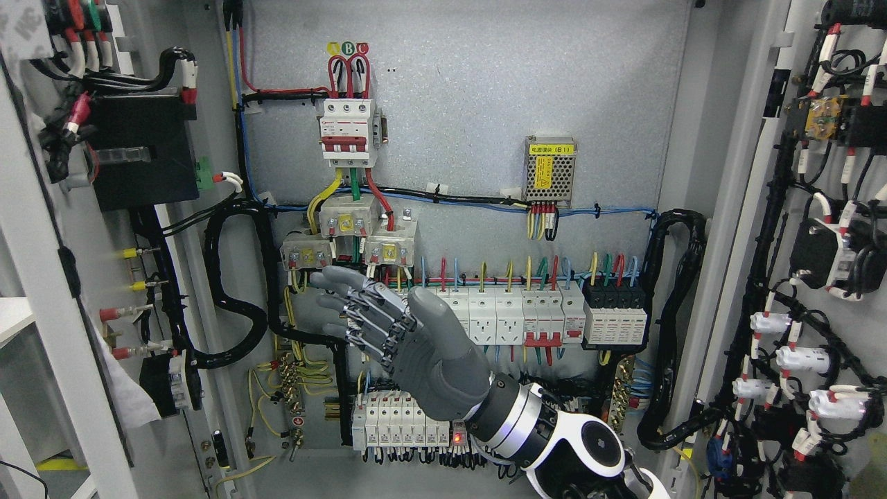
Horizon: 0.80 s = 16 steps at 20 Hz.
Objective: Open door with both hands
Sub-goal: 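Pull the meter door open toward the left arm with the right hand, then lower the right hand away from the opened door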
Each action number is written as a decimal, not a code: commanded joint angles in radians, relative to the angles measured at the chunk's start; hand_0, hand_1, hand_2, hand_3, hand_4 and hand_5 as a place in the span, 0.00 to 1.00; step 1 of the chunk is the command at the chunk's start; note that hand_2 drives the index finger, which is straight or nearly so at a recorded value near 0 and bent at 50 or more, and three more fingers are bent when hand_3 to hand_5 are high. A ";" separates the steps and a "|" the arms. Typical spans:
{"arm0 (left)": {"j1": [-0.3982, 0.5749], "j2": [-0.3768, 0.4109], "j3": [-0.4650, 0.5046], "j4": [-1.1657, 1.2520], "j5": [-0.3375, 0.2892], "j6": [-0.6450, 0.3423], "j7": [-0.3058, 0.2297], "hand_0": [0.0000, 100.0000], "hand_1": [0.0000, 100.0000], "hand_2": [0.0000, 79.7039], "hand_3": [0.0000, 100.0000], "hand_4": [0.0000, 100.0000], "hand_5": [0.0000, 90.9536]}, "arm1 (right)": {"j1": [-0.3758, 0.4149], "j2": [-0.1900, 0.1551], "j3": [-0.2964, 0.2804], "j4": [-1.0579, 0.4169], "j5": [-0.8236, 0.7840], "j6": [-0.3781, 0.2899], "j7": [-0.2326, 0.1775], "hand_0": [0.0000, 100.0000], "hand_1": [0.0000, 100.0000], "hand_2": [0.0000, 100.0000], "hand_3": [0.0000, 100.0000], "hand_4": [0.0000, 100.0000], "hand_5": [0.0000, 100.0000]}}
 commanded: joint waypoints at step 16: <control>0.006 0.031 0.001 0.002 0.000 -0.002 0.002 0.29 0.00 0.04 0.03 0.03 0.00 | 0.047 0.000 0.257 -0.020 -0.066 0.001 0.016 0.22 0.00 0.00 0.00 0.00 0.00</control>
